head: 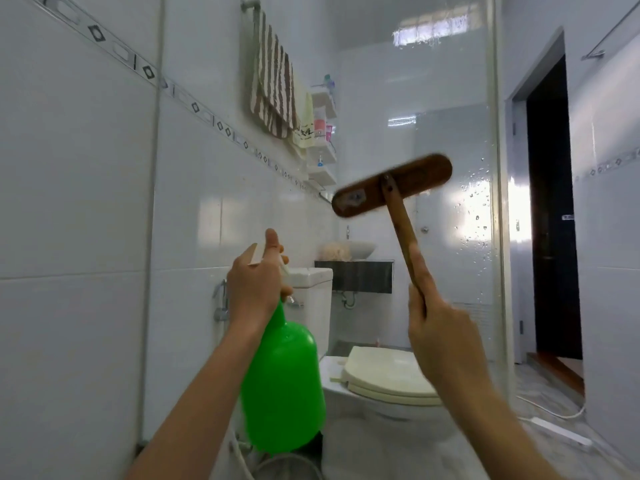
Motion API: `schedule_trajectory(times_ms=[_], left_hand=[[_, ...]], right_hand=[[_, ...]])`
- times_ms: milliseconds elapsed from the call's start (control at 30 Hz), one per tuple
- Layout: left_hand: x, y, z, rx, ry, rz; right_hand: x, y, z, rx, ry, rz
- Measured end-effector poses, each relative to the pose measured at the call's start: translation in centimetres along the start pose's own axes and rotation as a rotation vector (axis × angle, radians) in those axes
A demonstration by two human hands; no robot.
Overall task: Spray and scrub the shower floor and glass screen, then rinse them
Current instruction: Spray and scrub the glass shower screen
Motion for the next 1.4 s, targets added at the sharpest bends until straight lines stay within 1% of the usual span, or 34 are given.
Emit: schedule_trajectory(times_ms=[67, 100, 133, 167, 267, 333, 367, 467, 500, 533, 567, 633, 700, 767, 867, 900, 967, 1067, 1133, 1167, 1233, 1267, 1300, 1333, 1400], left_hand=[[1.2, -0.7, -0.3, 0.021, 0.035, 0.002], [1.6, -1.1, -0.4, 0.032, 0.058, -0.002], [2.0, -1.3, -0.4, 0.035, 0.068, -0.013], [2.3, -1.5, -0.4, 0.037, 0.064, -0.03], [3.0, -1.8, 0.0, 0.021, 0.037, -0.055], [3.7, -2.2, 0.0, 0.012, 0.036, -0.055], [3.9, -2.4, -0.1, 0.007, 0.045, -0.05], [4.5, -2.9, -0.7, 0.004, 0.067, -0.038], [4.7, -3.0, -1.0, 0.014, 0.072, -0.039], [4.7, -3.1, -1.2, 0.023, 0.07, -0.043], [4.7, -3.2, -1.4, 0.028, 0.06, -0.05], [4.8, -3.2, -1.6, 0.027, 0.047, -0.055], [4.9, -3.3, -1.9, 0.025, 0.049, -0.046], [5.3, -3.4, -2.3, 0.024, 0.052, -0.029], [6.0, -3.8, -3.0, 0.026, 0.061, -0.014], [6.2, -3.9, -3.2, 0.031, 0.063, -0.016], [6.7, -4.3, -3.3, 0.036, 0.054, -0.016], [7.9, -4.6, -3.2, 0.025, 0.033, 0.01], [8.7, -4.8, -3.1, 0.021, 0.031, 0.026], [9.4, -5.0, -3.2, 0.019, 0.032, 0.033], [10.2, -5.4, -3.2, 0.02, 0.035, 0.036], [10.7, -5.7, -3.2, 0.02, 0.036, 0.034], [11.1, -6.0, -3.2, 0.018, 0.035, 0.032], [11.5, -6.2, -3.1, 0.01, 0.025, 0.029], [12.3, -6.7, -2.6, -0.013, -0.001, 0.032]], right_hand=[[-0.7, 5.3, 0.5, -0.081, -0.039, -0.058], [-0.9, 7.0, 0.3, -0.069, -0.045, -0.072], [-1.1, 6.8, -0.1, -0.033, -0.023, -0.04], [-1.2, 5.2, -0.6, 0.001, 0.015, 0.011], [-1.6, -2.0, -2.1, 0.036, 0.01, 0.041], [-1.2, -3.2, -1.8, 0.041, 0.03, 0.072], [-1.0, -1.8, -1.4, -0.01, -0.004, 0.052], [-0.6, 6.8, 0.7, -0.137, -0.059, 0.023], [-0.5, 8.2, 1.2, -0.097, -0.046, 0.043], [-0.4, 7.9, 1.2, -0.048, -0.032, 0.081], [-0.3, 6.4, 1.1, -0.048, -0.014, 0.115], [0.2, 1.4, 0.0, -0.078, -0.062, 0.085], [1.0, -2.3, -0.9, -0.041, -0.082, 0.13], [1.1, -1.9, -0.8, -0.038, -0.084, 0.144], [-0.7, 5.5, -0.2, -0.113, -0.106, 0.055], [-1.6, 7.2, -0.2, -0.087, -0.098, 0.026], [-3.1, 6.3, -1.1, -0.014, -0.028, 0.033], [-4.0, -1.2, -4.3, 0.01, 0.001, 0.018], [-4.2, -3.6, -5.4, 0.055, -0.009, 0.051], [-4.7, -2.8, -5.8, 0.047, -0.026, 0.047], [-5.9, 1.7, -5.2, 0.018, -0.037, -0.006], [-6.4, 4.4, -5.1, -0.015, -0.021, -0.042], [-6.9, 6.0, -5.2, -0.009, -0.024, -0.086], [-7.7, 5.8, -5.8, 0.031, -0.013, -0.114], [-8.9, 1.4, -8.6, 0.122, 0.047, -0.101]])
Point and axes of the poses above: each hand's wrist, its own y-axis away from the middle knuckle, its own x-axis out of the back of the hand, z = x × y, the point moved 5 cm from there along -y, towards the middle knuckle, and after that the axes turned 3 degrees about -x, right-handed, at the moved point
